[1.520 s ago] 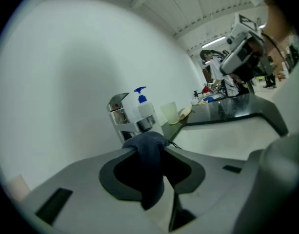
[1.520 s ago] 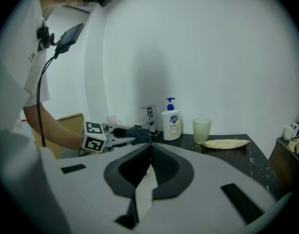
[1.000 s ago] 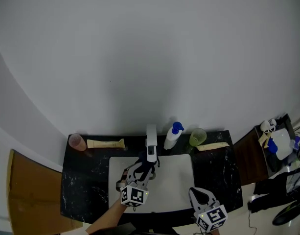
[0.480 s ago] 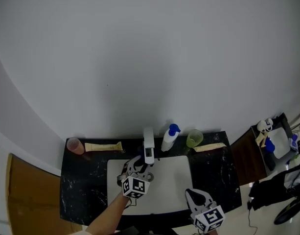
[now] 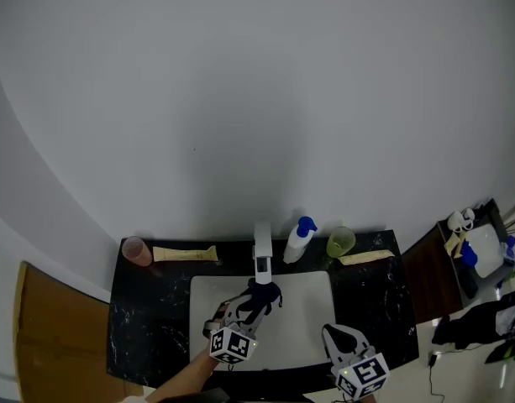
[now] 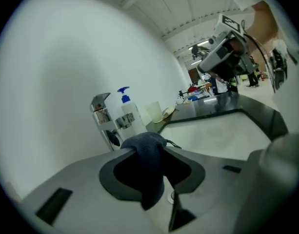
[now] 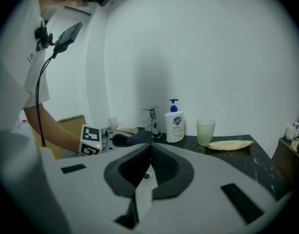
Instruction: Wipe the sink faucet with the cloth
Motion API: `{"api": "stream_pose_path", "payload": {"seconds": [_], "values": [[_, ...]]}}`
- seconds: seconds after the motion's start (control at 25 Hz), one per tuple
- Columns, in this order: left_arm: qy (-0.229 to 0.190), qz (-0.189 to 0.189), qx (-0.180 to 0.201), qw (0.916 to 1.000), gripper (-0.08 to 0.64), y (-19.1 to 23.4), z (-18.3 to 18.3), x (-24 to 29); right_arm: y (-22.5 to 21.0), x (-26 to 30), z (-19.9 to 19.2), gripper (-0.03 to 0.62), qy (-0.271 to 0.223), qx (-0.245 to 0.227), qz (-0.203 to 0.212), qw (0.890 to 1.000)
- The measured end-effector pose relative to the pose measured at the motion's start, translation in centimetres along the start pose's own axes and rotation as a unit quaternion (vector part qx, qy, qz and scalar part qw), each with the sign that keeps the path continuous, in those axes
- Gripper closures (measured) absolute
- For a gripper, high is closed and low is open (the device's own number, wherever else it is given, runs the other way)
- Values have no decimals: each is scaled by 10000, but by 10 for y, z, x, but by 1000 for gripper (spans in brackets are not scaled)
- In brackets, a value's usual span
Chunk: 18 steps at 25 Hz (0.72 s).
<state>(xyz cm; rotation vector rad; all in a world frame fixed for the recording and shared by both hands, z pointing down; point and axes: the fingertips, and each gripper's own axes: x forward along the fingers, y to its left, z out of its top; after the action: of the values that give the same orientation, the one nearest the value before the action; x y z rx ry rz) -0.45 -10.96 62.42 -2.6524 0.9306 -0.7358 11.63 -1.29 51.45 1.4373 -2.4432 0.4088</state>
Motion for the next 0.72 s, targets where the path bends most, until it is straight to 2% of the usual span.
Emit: {"api": "stream_pose_path", "payload": {"seconds": [0.08, 0.16, 0.32, 0.44, 0.56, 0.72], "values": [[115, -163, -486, 9986, 442, 12, -6, 13, 0, 2, 0, 586, -26, 3, 10, 10000], [113, -355, -800, 9961, 442, 25, -2, 26, 0, 3, 2, 586, -11, -22, 5, 10000], [-14, -403, -956, 9946, 442, 51, 13, 47, 0, 3, -2, 586, 10, -29, -9, 10000], [48, -406, -959, 9946, 442, 61, 13, 62, 0, 2, -3, 586, 46, -31, -18, 10000], [174, -121, -1290, 9914, 442, 82, 3, 64, -2, 0, -3, 586, 65, -22, -43, 10000], [403, 679, -1954, 9775, 442, 132, -29, 39, -4, 2, -3, 586, 24, 6, -42, 10000]]}}
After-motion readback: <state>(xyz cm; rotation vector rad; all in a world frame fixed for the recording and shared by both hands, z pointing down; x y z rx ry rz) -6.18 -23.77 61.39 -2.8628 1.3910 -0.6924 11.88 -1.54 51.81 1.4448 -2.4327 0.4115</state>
